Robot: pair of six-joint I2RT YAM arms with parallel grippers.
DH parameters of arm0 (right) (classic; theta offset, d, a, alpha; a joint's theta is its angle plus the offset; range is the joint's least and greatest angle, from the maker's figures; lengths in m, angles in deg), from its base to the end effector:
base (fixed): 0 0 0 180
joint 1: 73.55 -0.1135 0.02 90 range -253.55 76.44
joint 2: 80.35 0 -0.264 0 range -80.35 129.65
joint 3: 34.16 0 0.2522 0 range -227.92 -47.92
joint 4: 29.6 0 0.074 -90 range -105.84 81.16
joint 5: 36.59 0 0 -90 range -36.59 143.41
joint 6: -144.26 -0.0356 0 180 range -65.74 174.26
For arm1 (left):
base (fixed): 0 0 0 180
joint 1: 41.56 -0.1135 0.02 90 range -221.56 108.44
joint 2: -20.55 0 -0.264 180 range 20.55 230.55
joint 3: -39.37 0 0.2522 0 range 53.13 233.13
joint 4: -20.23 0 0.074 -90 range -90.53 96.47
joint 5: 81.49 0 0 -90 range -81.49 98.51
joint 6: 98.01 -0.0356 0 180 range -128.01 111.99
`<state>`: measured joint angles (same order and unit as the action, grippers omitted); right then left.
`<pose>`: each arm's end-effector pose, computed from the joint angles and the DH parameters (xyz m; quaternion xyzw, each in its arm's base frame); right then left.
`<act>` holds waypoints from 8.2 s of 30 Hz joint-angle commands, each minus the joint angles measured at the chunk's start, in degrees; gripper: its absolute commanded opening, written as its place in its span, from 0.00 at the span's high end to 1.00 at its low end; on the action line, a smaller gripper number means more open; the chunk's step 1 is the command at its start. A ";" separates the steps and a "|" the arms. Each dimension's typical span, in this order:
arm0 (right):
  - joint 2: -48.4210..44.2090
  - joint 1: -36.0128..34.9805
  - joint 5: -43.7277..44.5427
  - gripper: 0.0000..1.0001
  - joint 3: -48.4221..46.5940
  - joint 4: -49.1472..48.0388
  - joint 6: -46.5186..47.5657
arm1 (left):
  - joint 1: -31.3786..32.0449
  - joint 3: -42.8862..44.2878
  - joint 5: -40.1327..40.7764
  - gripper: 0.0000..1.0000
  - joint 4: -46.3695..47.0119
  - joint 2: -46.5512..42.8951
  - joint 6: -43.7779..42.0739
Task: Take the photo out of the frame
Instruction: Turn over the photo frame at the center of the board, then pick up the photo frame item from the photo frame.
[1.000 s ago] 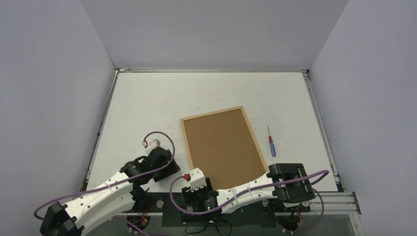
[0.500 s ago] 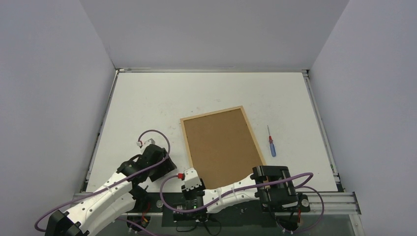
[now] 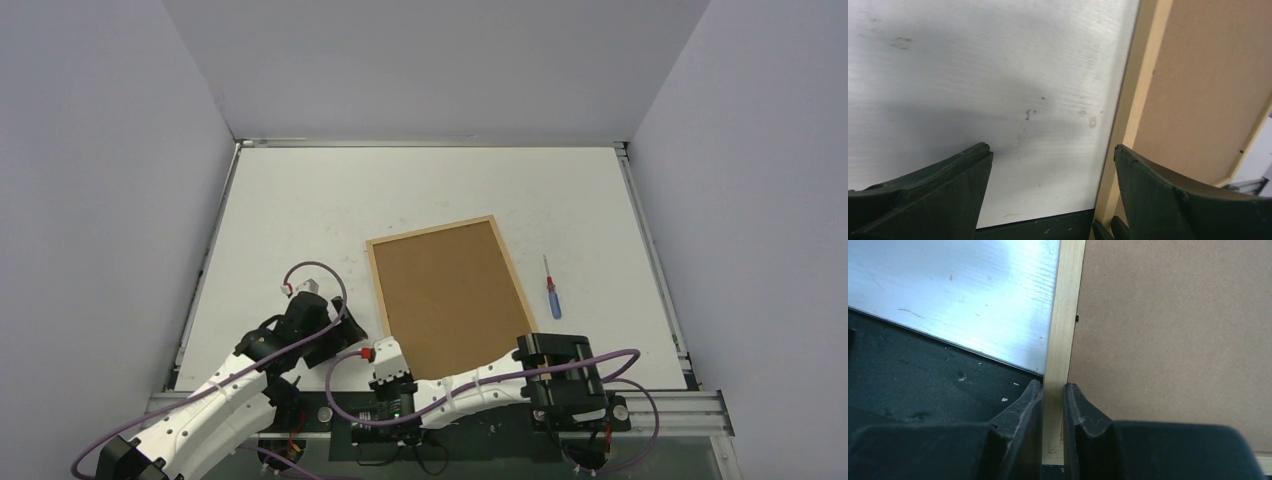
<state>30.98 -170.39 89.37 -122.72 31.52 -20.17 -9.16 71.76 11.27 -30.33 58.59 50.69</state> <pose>-0.0221 0.3594 0.1596 -0.1684 0.9349 0.0271 0.3112 0.1056 -0.0650 0.1603 -0.2244 0.9299 -0.1913 0.2199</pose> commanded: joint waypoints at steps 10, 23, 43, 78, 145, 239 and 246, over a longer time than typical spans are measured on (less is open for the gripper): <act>-18.20 0.52 -0.52 1.00 6.30 -12.56 4.23 | -5.48 -5.71 -14.44 0.03 38.07 1.57 4.06; -20.58 0.23 -2.59 1.00 8.37 -16.76 5.01 | -19.75 -6.86 -29.91 0.03 63.27 16.47 7.67; -23.54 -0.42 -3.64 1.00 9.49 -21.44 6.74 | -20.40 -7.43 -34.47 0.36 86.18 35.21 9.41; -38.36 -25.03 29.15 0.38 14.38 -9.30 33.47 | -20.94 19.66 -26.52 1.00 25.32 17.82 -8.73; -32.88 -9.07 31.87 1.00 20.53 -39.87 58.92 | -22.32 36.91 -18.09 0.03 4.27 11.51 -13.94; -62.21 3.45 16.10 0.26 41.18 -1.84 -22.46 | -20.17 1.54 -19.69 0.03 17.26 11.16 -11.37; -53.99 27.42 3.33 0.19 27.96 1.10 12.10 | -19.93 2.05 -19.90 0.03 17.35 13.67 -12.72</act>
<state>-27.29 -157.21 100.80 -91.23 29.86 -31.12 -29.50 71.33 -8.97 -13.81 70.46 40.26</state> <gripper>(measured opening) 0.803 0.971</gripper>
